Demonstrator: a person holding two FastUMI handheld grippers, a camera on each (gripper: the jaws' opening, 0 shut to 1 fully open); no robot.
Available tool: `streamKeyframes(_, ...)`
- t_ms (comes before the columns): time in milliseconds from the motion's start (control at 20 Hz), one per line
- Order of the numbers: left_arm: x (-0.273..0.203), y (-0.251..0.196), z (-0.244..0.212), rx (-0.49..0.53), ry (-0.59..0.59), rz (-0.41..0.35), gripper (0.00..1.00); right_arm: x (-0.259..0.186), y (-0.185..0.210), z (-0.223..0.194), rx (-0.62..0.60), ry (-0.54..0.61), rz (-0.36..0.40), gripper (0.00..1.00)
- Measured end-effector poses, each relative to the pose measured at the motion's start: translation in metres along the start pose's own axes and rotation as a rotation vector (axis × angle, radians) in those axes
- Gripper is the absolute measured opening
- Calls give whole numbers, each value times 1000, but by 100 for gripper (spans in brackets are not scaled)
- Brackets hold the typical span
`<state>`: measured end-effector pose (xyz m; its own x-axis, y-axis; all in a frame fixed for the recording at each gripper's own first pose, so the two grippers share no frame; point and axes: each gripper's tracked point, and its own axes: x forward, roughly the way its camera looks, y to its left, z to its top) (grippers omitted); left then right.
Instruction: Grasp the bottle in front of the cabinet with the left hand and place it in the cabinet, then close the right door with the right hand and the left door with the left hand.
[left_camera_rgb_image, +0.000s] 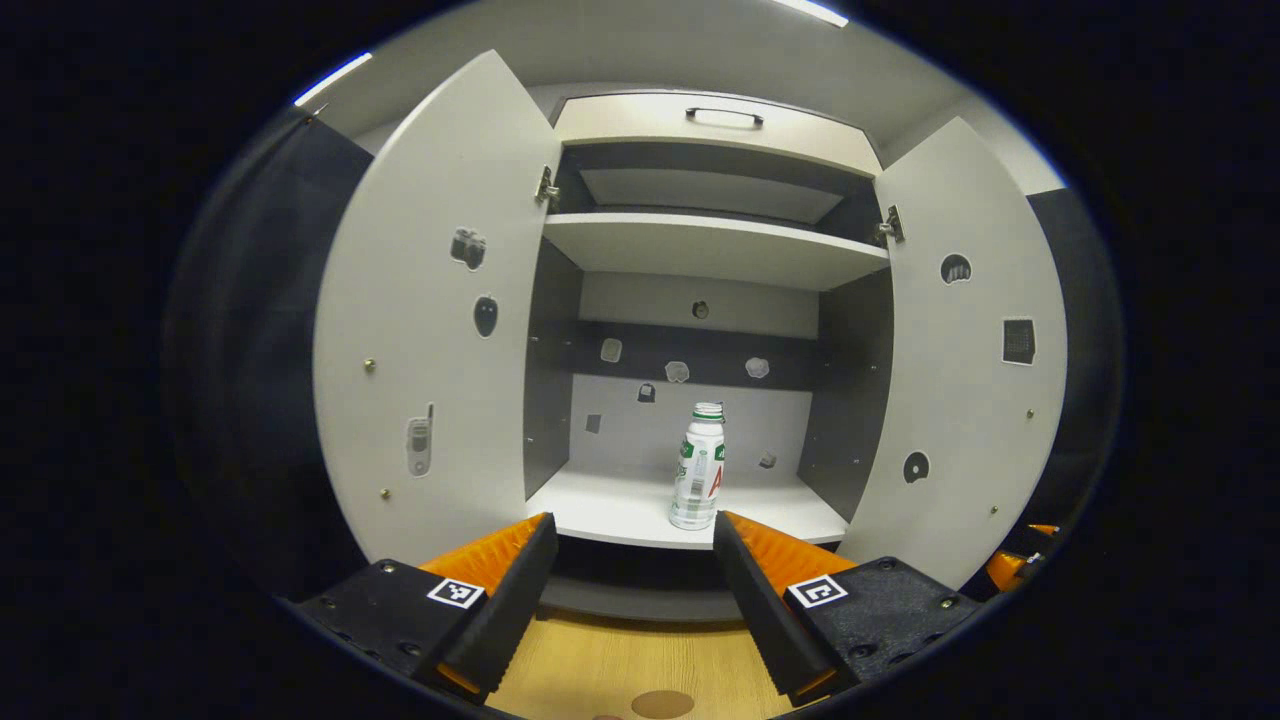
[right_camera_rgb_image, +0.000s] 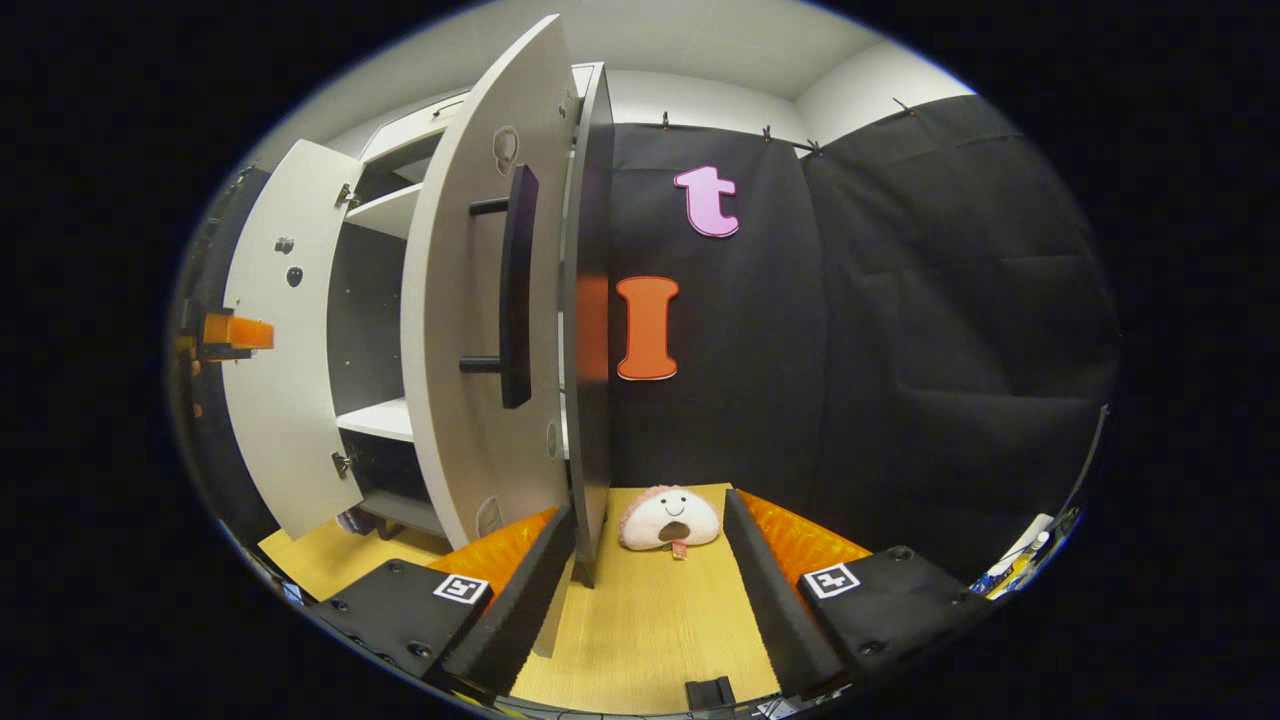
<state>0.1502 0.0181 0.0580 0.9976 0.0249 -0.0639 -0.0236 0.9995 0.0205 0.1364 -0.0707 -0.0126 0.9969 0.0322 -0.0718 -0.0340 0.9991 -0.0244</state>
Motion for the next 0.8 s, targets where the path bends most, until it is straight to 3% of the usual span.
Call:
streamKeyframes(50,-12,6,-4,-10,2,12,95,8,4,-2,-1,2,9,98)
streamKeyframes(100,-22,12,-9,-22,9,24,95,15,8,-4,-3,9,14,94)
streamKeyframes(150,-30,18,-14,-33,21,31,92,22,12,-6,-8,20,23,98)
streamKeyframes(200,-35,23,-20,-45,31,35,95,27,18,-8,-9,33,32,94)
streamKeyframes(300,-41,40,-25,-51,43,64,95,32,24,-7,-3,38,40,98)
streamKeyframes(350,-43,50,-25,-53,40,84,95,33,29,-8,-2,40,45,94)
streamKeyframes(400,-48,59,-27,-59,33,102,92,32,33,-10,-3,45,47,98)
streamKeyframes(500,-58,69,-29,-62,20,124,95,31,33,-11,-4,48,31,89)
streamKeyframes(700,-68,84,-32,-14,13,117,95,33,36,-11,-7,46,17,89)
streamKeyframes(750,-69,88,-33,-5,16,114,95,33,38,-10,-11,42,15,95)
streamKeyframes(800,-70,93,-34,2,16,115,95,33,41,-9,-16,39,16,95)
